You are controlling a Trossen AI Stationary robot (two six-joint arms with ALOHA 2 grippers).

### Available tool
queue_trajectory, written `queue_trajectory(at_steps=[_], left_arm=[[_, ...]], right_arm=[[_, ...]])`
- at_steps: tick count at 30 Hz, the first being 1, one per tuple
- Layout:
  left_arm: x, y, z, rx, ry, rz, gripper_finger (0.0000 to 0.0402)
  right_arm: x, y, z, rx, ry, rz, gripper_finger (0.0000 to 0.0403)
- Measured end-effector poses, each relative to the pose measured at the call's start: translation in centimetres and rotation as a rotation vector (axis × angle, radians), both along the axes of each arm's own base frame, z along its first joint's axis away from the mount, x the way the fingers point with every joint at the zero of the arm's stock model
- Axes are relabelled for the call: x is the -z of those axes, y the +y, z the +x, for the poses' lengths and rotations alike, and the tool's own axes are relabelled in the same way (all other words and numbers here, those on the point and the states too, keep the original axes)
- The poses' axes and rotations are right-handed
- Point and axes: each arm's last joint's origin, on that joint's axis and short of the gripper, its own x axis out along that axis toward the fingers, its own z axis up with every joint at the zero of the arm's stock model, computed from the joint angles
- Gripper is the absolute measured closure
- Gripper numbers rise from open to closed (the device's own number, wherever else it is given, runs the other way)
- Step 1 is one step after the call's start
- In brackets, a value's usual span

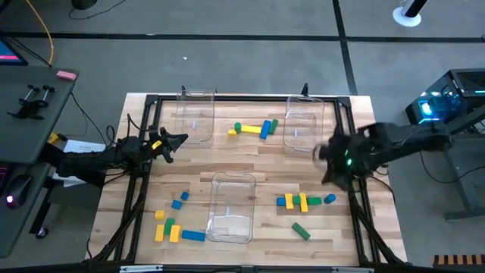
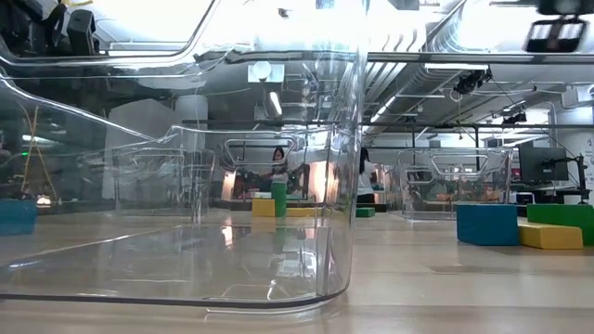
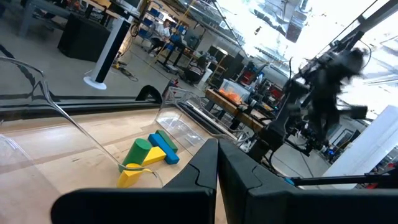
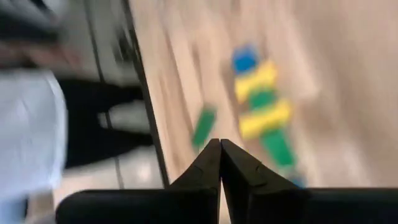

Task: Sort blocks
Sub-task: Put the blue block into the top right transparent bin

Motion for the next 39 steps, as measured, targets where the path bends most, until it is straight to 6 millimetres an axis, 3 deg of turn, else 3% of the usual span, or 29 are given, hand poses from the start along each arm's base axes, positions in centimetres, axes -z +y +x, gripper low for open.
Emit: queue_trajectory(at_steps=[6, 10, 14, 20, 25, 34, 39], left_arm=[[0.0, 0.0, 0.0, 0.000, 0.000, 0.000, 0.0401], [0.0, 0.0, 0.0, 0.000, 0.000, 0.000, 0.0401], [0.0, 0.0, 0.0, 0.000, 0.000, 0.000, 0.0401], [0.0, 0.0, 0.0, 0.000, 0.000, 0.000, 0.0401], [0.0, 0.0, 0.0, 0.000, 0.000, 0.000, 0.0401], [0.0, 0.0, 0.0, 0.000, 0.000, 0.000, 0.0401], [0.0, 0.0, 0.0, 0.000, 0.000, 0.000, 0.0401]], right_arm=[[2.7, 4.8, 1.4, -0.093, 0.242, -0.013, 0.0309], [4.5, 6.5, 2.2, -0.046, 0.361, -0.104, 0.0248], [6.0, 7.3, 3.1, 0.015, 0.419, -0.194, 0.0212], [8.0, 7.8, 3.1, 0.007, 0.585, -0.348, 0.0201], [8.4, 7.5, 2.2, 0.116, 0.683, -0.500, 0.0201], [10.1, 7.3, 1.6, 0.237, 0.679, -0.415, 0.0201], [9.9, 6.8, 0.9, 0.300, 0.665, -0.363, 0.0201]])
